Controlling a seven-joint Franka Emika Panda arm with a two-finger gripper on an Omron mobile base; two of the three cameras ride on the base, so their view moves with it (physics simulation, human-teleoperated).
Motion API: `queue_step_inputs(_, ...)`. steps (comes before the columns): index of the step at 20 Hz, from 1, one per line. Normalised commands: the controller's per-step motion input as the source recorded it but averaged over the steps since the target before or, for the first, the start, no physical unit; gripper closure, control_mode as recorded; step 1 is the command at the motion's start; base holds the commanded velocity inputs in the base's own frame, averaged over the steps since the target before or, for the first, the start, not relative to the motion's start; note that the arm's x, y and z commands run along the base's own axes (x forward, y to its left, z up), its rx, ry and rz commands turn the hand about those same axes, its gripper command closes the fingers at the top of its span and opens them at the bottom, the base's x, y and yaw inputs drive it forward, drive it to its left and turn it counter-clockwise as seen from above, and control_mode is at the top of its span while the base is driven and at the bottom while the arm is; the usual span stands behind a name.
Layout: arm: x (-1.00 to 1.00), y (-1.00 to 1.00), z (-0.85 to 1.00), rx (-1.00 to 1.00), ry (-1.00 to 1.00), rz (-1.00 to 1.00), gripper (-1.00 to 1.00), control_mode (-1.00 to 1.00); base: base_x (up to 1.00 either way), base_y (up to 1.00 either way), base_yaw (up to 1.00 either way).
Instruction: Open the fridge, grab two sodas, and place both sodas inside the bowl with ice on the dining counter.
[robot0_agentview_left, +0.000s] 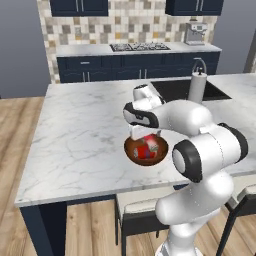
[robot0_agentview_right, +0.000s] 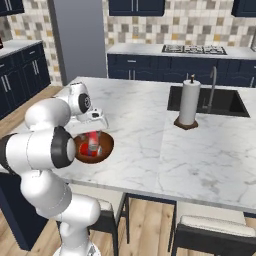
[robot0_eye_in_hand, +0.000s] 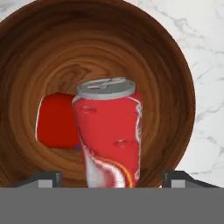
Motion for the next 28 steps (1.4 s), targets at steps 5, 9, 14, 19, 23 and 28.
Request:
queue_step_inputs(5,0.0,0.0,0.31,0.0,-0.02,0.0,-1.0,-1.0,0.0,0.0,0.0)
queue_step_inputs(9,-0.14,-0.01,0.49,0.0,-0.07,0.0,-1.0,-1.0,0.0,0.0,0.0)
queue_step_inputs(14,-0.67,-0.04,0.4,0.0,-0.11,0.0,-1.0,-1.0,0.0,0.0,0.0)
queue_step_inputs(19,-0.84,-0.15,0.42,0.01,-0.09,0.0,-1.0,-1.0,0.0,0.0,0.0)
queue_step_inputs(23,-0.87,-0.12,0.42,0.01,-0.09,0.0,-1.0,-1.0,0.0,0.0,0.0)
queue_step_inputs(28,-0.95,0.01,0.2,0.0,-0.02,0.0,-1.0,-1.0,0.0,0.0,0.0)
